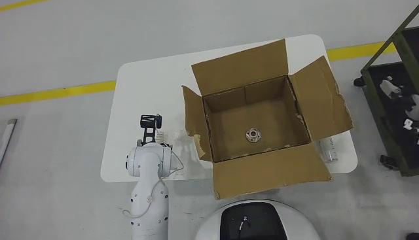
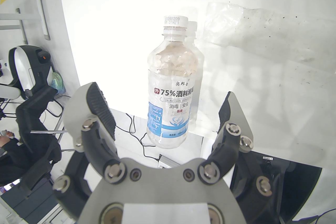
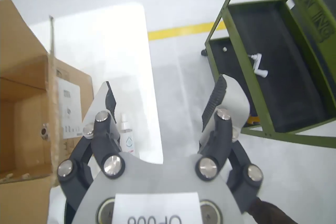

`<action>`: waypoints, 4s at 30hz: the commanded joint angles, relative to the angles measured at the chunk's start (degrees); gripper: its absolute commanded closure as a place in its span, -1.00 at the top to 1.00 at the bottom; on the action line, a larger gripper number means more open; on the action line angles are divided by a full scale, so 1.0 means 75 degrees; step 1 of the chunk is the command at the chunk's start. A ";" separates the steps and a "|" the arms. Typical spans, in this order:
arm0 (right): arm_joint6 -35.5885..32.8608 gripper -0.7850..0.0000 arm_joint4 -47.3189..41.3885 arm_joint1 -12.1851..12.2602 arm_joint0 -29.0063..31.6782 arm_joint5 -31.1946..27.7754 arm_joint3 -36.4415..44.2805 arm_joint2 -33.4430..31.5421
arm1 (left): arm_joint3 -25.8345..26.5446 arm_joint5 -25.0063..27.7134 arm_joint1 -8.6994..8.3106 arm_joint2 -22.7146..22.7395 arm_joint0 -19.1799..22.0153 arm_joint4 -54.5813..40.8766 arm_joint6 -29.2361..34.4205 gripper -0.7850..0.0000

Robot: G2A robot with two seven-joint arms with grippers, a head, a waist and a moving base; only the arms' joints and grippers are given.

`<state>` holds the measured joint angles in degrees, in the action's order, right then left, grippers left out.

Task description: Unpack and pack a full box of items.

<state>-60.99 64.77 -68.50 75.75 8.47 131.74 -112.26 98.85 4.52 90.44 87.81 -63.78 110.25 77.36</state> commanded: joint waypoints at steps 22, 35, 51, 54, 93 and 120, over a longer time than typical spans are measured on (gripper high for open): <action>-0.1346 -1.00 0.1599 -0.0097 -0.2450 0.0012 -0.1674 0.6219 | 0.0000 0.0000 0.0000 0.0000 0.0000 0.0000 0.0000 1.00; -0.1246 -0.87 0.0990 -0.0340 -0.2766 -0.0052 -0.3177 0.7134 | 0.0000 0.0000 0.0000 0.0000 0.0000 0.0000 0.0000 1.00; -0.0967 1.00 0.1088 -0.0360 -0.2699 -0.0256 -0.3254 0.7288 | 0.0000 0.0000 0.0000 0.0000 0.0000 0.0000 0.0000 1.00; -0.1075 1.00 0.1131 -0.0423 -0.2917 -0.0256 -0.3433 0.7451 | 0.0000 0.0000 0.0000 0.0000 0.0000 0.0000 0.0000 1.00; -0.3498 1.00 0.0721 -0.1139 -0.4830 0.0570 -0.5470 0.8697 | 0.0000 0.0000 0.0000 0.0000 0.0000 0.0000 0.0000 1.00; -0.3303 0.04 0.0813 -0.1623 -0.5274 0.0552 -0.7140 0.9181 | 0.0000 0.0000 0.0000 0.0000 0.0000 0.0000 0.0000 1.00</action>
<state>-86.01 70.85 -80.58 36.20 12.62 78.51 -43.46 98.85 4.52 90.44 87.81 -63.78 110.25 77.36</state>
